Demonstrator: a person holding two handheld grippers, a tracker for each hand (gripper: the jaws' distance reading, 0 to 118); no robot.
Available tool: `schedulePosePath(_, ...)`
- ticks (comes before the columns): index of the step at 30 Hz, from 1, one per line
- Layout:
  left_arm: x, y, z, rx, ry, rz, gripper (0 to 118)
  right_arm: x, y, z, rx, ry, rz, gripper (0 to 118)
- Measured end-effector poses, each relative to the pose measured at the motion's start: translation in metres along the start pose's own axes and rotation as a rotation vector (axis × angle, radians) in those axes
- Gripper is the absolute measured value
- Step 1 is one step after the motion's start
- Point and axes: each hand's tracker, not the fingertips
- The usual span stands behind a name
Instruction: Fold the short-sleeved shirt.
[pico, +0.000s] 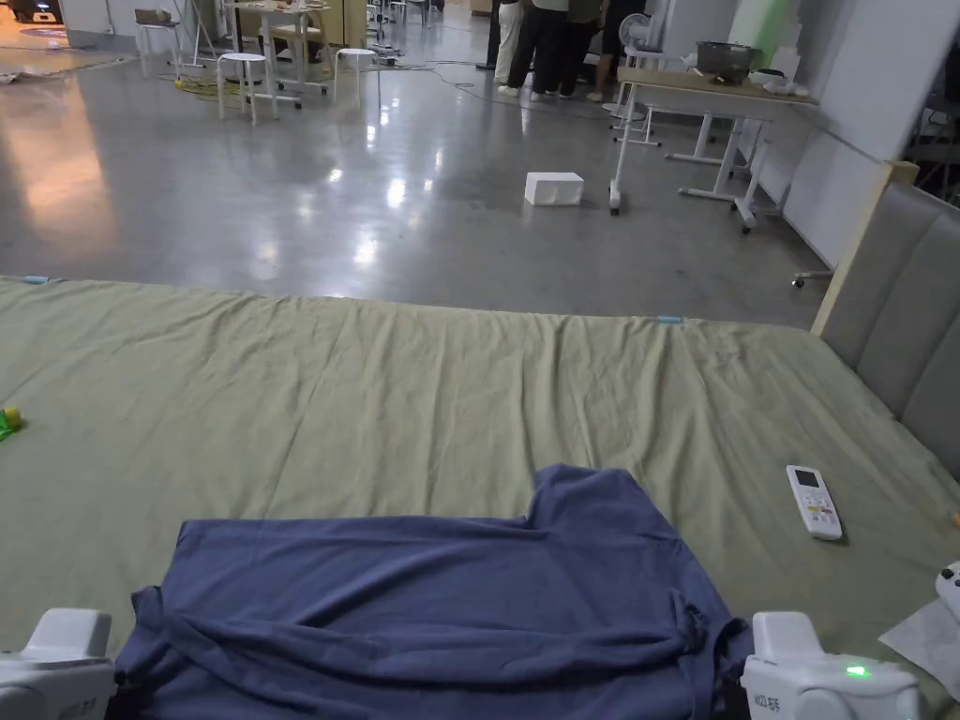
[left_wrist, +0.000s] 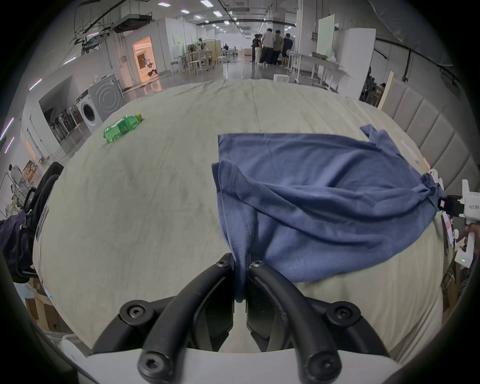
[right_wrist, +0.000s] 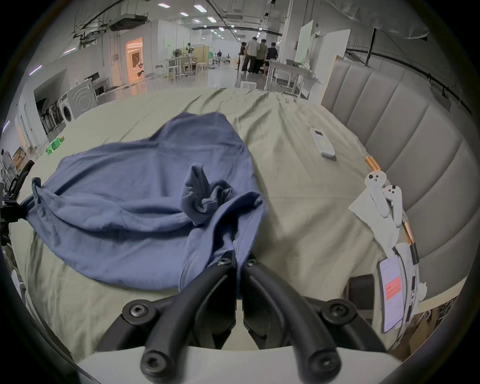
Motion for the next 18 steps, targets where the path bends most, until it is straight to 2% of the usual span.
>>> schedulePosePath(5,-0.009,0.02,0.026,0.057,-0.03,0.02,8,0.009,0.029,0.03,0.024,-0.001,0.004,3)
schedulePosePath(8,-0.014,0.029,0.045,0.09,-0.038,0.028,8,0.01,0.042,0.053,0.022,-0.007,0.043,3)
schedulePosePath(10,-0.02,0.031,0.057,0.103,-0.047,0.044,8,0.012,0.042,0.065,0.03,-0.01,0.042,3)
schedulePosePath(18,-0.039,-0.022,0.081,0.056,-0.058,0.063,8,0.002,-0.014,0.103,-0.05,0.014,0.114,3)
